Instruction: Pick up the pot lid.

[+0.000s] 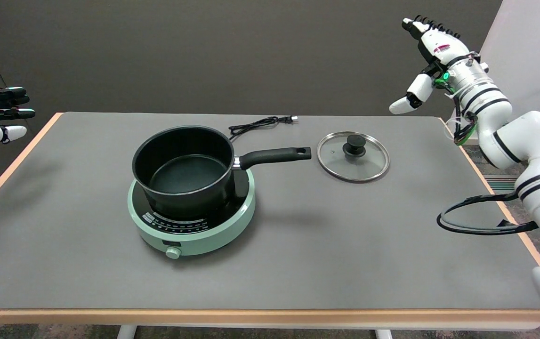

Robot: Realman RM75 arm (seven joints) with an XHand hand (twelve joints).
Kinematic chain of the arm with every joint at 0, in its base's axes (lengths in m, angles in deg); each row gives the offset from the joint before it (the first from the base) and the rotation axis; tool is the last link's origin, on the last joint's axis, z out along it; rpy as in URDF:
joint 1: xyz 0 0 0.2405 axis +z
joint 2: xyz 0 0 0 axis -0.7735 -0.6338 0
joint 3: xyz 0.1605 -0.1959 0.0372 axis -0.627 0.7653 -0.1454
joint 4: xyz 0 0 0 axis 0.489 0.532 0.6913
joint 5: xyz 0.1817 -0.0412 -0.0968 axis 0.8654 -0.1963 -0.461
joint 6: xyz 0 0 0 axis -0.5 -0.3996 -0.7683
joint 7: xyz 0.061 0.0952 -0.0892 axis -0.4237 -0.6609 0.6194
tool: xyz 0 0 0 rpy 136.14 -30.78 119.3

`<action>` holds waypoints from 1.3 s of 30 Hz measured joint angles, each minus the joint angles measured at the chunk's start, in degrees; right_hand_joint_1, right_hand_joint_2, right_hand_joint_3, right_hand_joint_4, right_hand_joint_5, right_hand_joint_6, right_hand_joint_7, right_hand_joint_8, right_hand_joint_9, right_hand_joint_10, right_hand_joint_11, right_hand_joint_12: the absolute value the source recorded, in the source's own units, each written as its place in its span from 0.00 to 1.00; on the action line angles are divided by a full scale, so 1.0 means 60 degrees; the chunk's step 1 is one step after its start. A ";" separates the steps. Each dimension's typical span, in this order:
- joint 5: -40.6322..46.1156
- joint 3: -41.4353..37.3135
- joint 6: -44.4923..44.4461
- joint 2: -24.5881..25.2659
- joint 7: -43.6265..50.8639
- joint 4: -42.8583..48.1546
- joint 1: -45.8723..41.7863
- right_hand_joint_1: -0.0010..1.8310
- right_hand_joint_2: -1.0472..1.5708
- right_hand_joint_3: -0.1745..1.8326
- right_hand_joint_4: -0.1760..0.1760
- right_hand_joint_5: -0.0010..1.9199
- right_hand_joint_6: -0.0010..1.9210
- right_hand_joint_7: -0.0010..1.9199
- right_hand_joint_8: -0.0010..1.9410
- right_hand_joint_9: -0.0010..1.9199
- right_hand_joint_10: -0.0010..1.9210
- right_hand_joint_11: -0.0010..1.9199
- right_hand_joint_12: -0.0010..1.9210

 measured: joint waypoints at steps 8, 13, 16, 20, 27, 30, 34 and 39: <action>-0.0875 0.0291 0.1320 -0.0085 -0.1003 -0.1624 0.0690 0.65 0.15 0.60 0.54 0.05 0.05 0.05 0.05 0.05 0.05 0.05 0.05; -0.1303 0.0536 0.2085 -0.0208 -0.1641 -0.2419 0.0949 0.65 0.15 0.60 0.53 0.05 0.05 0.05 0.05 0.05 0.05 0.05 0.05; -0.1493 0.0653 0.2469 -0.0296 -0.1956 -0.2664 0.0968 0.65 0.15 0.60 0.53 0.05 0.05 0.05 0.05 0.05 0.05 0.05 0.05; -0.1676 0.0769 0.2876 -0.0431 -0.2318 -0.2789 0.0895 0.65 0.15 0.60 0.51 0.05 0.05 0.05 0.05 0.05 0.05 0.05 0.05; -0.1898 0.0758 0.3374 -0.0697 -0.2772 -0.2506 0.0476 0.65 0.15 0.60 0.50 0.05 0.05 0.05 0.05 0.05 0.05 0.05 0.05; -0.1957 0.0562 0.3509 -0.0791 -0.2900 -0.2262 0.0233 0.56 0.36 0.55 0.56 0.18 0.16 0.22 0.11 0.20 0.18 0.15 0.30; -0.2014 0.0165 0.3629 -0.0890 -0.3025 -0.1815 -0.0174 0.43 0.67 0.47 0.66 0.39 0.33 0.47 0.21 0.43 0.39 0.31 0.67; -0.2080 -0.0384 0.3731 -0.0971 -0.3138 -0.1135 -0.0767 0.42 0.67 0.47 0.66 0.39 0.33 0.47 0.21 0.44 0.40 0.31 0.67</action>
